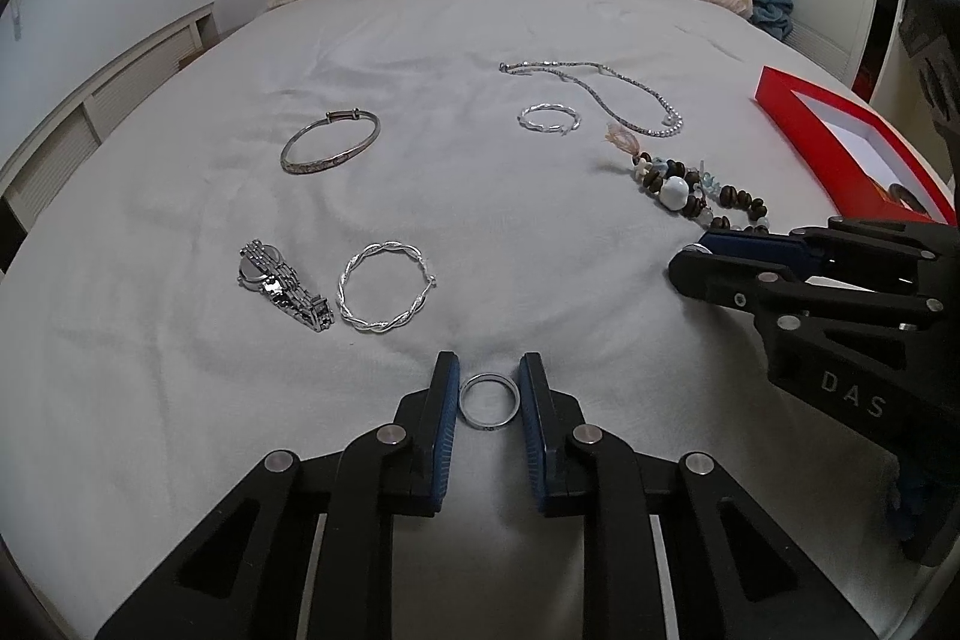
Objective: Organize jewelry
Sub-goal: 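Grasp the plain silver ring with the left tool while the right tool grasps the stone ring, then carry both rings into the red box and open both tools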
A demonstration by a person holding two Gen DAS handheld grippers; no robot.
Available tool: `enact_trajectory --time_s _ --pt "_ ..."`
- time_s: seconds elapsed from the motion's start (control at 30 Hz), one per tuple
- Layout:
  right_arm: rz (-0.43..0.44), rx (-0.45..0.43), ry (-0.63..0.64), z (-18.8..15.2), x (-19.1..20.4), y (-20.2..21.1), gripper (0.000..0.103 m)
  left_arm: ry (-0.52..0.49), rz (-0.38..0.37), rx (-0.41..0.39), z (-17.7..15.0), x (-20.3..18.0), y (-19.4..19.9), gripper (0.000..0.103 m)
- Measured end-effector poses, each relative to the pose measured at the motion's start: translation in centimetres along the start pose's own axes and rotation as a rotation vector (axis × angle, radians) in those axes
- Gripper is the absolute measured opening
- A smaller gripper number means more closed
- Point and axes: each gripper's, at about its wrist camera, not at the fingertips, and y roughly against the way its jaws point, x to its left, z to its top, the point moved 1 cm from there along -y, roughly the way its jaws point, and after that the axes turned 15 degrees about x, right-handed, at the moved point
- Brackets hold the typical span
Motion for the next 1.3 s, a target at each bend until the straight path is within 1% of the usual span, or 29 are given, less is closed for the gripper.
enact_trajectory --time_s 0.23,0.4,0.7,0.83,0.97,1.1,1.2,1.3 --pt "0.008 -0.013 -0.010 -0.8 0.0 2.0 0.017 0.010 0.011 0.010 0.1 -0.4 0.7 0.020" --pt "0.001 -0.042 -0.034 -1.6 -0.8 5.0 0.017 0.000 0.004 0.000 0.4 -1.7 2.1 0.020" --pt "-0.059 -0.101 -0.114 -3.8 -5.8 11.4 0.017 -0.061 -0.022 -0.037 2.0 -6.3 5.1 0.020" --pt "-0.082 -0.113 -0.153 -4.9 -8.1 13.3 0.017 -0.093 -0.033 -0.048 3.0 -8.5 6.1 0.020" --pt "-0.115 -0.119 -0.184 -6.0 -11.1 14.8 0.017 -0.131 -0.055 -0.056 4.8 -11.0 6.9 0.020" --pt "-0.151 -0.125 -0.216 -6.2 -15.1 16.0 0.017 -0.177 -0.108 -0.063 7.6 -14.2 7.1 0.020" --pt "-0.166 -0.129 -0.230 -5.7 -17.9 16.5 0.017 -0.223 -0.154 -0.057 10.3 -17.3 6.5 0.020" --pt "-0.186 -0.126 -0.232 -5.1 -20.7 16.4 0.017 -0.263 -0.175 -0.046 12.8 -20.3 5.3 0.020"
